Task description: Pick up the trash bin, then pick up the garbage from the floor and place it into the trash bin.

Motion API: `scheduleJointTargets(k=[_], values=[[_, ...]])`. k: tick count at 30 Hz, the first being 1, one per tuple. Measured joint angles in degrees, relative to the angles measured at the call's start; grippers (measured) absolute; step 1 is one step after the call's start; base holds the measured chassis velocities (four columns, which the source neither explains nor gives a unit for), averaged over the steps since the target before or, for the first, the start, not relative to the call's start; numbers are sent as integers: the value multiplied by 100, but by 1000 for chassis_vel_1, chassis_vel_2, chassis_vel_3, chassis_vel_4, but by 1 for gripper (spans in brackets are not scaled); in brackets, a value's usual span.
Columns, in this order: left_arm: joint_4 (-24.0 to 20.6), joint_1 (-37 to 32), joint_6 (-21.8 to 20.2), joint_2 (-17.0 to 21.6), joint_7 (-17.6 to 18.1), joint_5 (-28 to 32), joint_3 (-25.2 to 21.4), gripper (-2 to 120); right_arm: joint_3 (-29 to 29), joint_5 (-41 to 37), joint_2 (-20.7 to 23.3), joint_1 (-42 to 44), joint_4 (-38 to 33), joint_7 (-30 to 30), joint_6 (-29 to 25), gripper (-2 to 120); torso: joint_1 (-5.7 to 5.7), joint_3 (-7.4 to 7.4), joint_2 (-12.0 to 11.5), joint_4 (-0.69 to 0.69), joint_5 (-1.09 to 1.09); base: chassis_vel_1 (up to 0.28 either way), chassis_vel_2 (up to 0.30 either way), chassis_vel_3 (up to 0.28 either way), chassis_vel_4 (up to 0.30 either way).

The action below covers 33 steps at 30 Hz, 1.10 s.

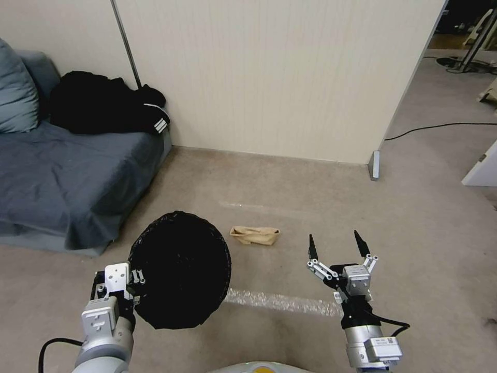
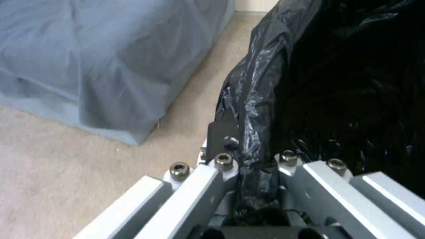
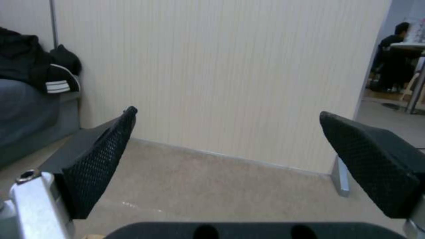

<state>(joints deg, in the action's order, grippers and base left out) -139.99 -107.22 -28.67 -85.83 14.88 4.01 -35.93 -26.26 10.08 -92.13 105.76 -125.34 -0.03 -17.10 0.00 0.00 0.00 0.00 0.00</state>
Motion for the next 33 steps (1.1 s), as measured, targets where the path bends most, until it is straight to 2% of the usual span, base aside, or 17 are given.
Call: scheduleJointTargets(k=[6, 33], values=[[56, -6, 119, 19, -7, 9, -57, 1, -3, 81, 0, -25, 45, 40, -90, 100, 0, 0, 0, 0, 0, -92, 83, 70, -84], [64, -13, 140, 45, -24, 30, -66, 1, -25, 191, 0, -30, 93, 4, -250, 100, 0, 0, 0, 0, 0, 9, 7, 11, 11]])
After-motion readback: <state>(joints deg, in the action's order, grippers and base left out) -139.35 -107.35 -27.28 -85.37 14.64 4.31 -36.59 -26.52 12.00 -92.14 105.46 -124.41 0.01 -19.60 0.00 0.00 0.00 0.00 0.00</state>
